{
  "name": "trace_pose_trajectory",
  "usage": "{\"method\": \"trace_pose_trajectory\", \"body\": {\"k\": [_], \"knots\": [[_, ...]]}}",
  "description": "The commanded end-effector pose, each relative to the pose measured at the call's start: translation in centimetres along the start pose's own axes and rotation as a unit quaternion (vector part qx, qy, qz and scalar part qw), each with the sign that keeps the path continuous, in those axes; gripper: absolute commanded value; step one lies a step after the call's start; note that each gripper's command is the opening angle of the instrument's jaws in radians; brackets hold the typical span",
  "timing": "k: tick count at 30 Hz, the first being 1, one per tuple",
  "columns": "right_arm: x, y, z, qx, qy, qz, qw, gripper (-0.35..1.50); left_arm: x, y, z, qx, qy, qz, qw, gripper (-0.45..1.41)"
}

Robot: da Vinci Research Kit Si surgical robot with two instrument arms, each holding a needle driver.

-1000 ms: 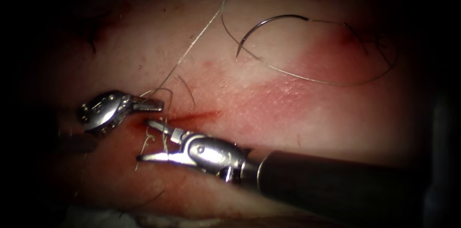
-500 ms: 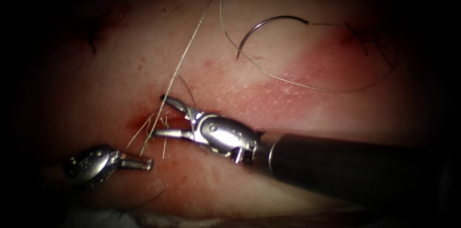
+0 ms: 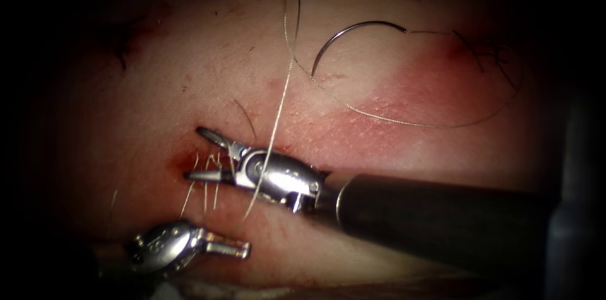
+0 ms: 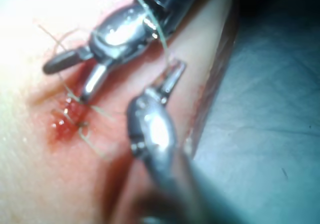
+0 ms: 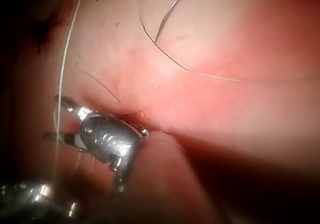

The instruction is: Wound Closure

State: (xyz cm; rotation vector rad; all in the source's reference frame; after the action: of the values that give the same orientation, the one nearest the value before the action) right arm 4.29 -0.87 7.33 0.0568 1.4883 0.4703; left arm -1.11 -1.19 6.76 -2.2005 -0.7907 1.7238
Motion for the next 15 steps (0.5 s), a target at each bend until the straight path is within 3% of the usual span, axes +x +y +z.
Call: {"method": "trace_pose_trajectory", "body": {"k": [1, 15], "knots": [[-0.09, -0.06, 0.08, 0.001, -0.003, 0.0, 1.0, 1.2, -0.07, 0.01, 0.07, 0.0, 0.001, -0.005, 1.0, -0.45], [-0.26, -0.29, -0.01, 0.02, -0.046, -0.021, 0.999, 1.23, 0.78, -0.41, 0.45, -0.009, 0.019, 0.013, 1.0, -0.45]]}}
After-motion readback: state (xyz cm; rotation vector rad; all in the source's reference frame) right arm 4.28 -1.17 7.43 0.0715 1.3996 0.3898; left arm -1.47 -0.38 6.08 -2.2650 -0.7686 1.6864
